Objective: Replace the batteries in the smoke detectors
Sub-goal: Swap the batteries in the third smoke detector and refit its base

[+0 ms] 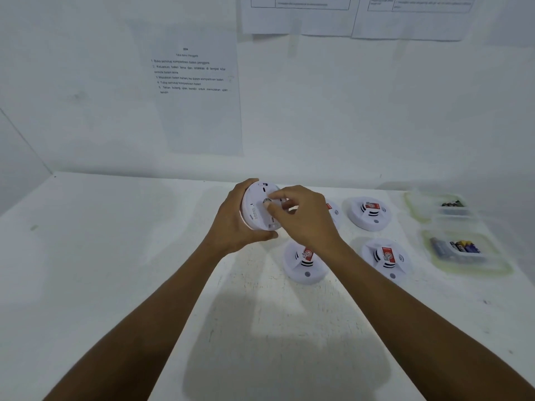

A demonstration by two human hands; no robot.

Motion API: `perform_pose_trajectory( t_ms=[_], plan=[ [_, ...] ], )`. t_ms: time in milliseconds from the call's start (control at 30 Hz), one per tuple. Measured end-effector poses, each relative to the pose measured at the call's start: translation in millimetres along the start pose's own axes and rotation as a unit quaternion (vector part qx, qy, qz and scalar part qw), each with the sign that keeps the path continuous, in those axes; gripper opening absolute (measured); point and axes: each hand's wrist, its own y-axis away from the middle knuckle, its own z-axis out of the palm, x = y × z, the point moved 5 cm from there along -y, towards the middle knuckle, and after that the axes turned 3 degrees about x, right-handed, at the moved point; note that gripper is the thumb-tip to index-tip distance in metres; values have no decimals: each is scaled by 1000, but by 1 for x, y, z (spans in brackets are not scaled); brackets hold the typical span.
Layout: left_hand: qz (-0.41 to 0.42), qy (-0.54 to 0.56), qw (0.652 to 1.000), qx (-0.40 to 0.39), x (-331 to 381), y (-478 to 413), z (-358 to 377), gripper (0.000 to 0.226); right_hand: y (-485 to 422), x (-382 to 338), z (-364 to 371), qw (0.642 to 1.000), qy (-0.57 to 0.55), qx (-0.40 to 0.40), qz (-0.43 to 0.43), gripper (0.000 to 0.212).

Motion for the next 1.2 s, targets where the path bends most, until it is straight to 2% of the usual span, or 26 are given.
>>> perform_pose_trajectory(
  t_ms=[33, 133, 267, 367, 533, 667, 767, 933, 1033, 1100, 1200],
  plan=[
    [-7, -4, 1000, -5, -2, -2, 0, 107, -1, -2, -1, 1000, -3, -5, 2, 30],
    [-5, 47, 997, 64, 6, 2, -13, 101, -5, -8, -4, 1000, 10, -11, 2, 36],
    [61, 38, 996, 54, 25, 3, -12, 73, -7, -13, -5, 999, 23, -20, 11, 56],
    [50, 75, 992, 92, 24, 6, -14, 81, -9, -15, -1, 998, 56, -39, 12, 72],
    [56, 121, 989, 71, 29, 7, -8, 79, -11, -14, -3, 998, -13, -56, 35, 47],
    [24, 109, 992, 51, 18, 6, -7, 97, -8, -11, 7, 996, -37, -80, 33, 53],
    [-13, 88, 995, 48, 12, 6, -13, 105, -13, -5, 8, 995, -64, -77, 31, 41],
    [-31, 201, 979, 8, 3, 13, -30, 70, -21, 17, 4, 977, -175, -89, 88, 24],
    [-44, 211, 976, 14, -2, 14, -32, 58, -18, 21, 11, 959, -255, -66, 106, 20],
    [-53, 215, 974, 53, -7, 14, -32, 52, -12, 23, 21, 949, -285, -68, 114, 25],
    [-97, 228, 963, 103, -20, 18, -30, 53, -2, 27, 37, 941, -306, -89, 117, 46]
  ],
)
